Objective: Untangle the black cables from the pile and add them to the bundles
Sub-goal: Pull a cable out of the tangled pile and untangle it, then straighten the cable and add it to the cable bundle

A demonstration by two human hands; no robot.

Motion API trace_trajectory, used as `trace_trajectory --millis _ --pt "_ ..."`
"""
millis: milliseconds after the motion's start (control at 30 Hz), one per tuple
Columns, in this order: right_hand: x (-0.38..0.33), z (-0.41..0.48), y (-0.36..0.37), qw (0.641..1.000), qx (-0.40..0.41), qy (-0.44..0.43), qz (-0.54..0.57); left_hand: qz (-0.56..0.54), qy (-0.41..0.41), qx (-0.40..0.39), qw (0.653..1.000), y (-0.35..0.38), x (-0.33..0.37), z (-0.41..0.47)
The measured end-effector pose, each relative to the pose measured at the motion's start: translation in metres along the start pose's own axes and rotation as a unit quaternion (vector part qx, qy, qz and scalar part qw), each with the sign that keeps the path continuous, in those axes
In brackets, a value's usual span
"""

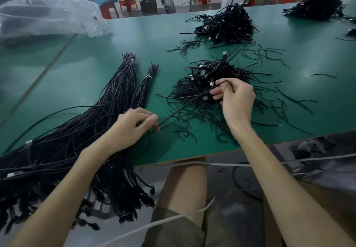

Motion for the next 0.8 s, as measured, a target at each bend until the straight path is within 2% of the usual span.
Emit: trace_trajectory --millis 33,100,167,200,300,367,433,500,567,667,733,800 --pt "0.008 0.002 -0.003 1.000 0.007 0.022 0.014 -0.077 0.021 -0.021 0.997 0.002 0.013 -0.004" --pt "0.019 0.005 -0.009 0.998 0.023 0.057 0.033 -0.196 0.048 -0.110 0.973 0.008 0.033 -0.015" --pt "0.025 0.005 -0.016 0.997 0.031 0.068 0.029 -0.257 0.063 -0.184 0.947 0.014 0.045 -0.025" --pt "0.027 0.006 -0.019 0.997 0.036 0.069 0.027 -0.276 0.063 -0.187 0.941 0.013 0.046 -0.026" --pt "0.020 0.004 -0.018 0.999 0.027 0.029 -0.015 -0.342 0.048 -0.090 0.934 -0.003 0.045 -0.013" --pt "0.007 -0.004 -0.005 0.996 -0.017 -0.025 -0.088 -0.375 0.039 -0.024 0.926 -0.013 0.046 0.002" --pt "-0.006 -0.016 0.011 0.976 -0.054 -0.083 -0.192 -0.364 0.033 0.000 0.931 -0.013 0.053 0.018" --pt "-0.022 -0.030 0.021 0.958 -0.065 -0.126 -0.249 -0.360 0.026 0.000 0.933 -0.008 0.063 0.030" --pt "-0.038 -0.041 0.020 0.963 -0.047 -0.142 -0.224 -0.359 0.015 0.006 0.933 -0.005 0.070 0.039" --pt "-0.061 -0.051 0.000 0.969 0.032 -0.156 -0.187 -0.347 -0.016 0.029 0.937 -0.003 0.067 0.045" --pt "-0.077 -0.058 -0.005 0.943 0.067 -0.207 -0.253 -0.336 -0.039 0.027 0.941 0.000 0.061 0.044" --pt "-0.084 -0.064 0.005 0.891 0.047 -0.266 -0.365 -0.333 -0.059 0.006 0.941 0.006 0.058 0.042"
Point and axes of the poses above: each hand's wrist, its own z-axis towards the middle knuckle, its own y-axis out of the palm, x = y × z, the point moved 8 cm from there along z, towards the middle knuckle, and after that the axes turned 2 degrees about y, right-handed, at the moved point
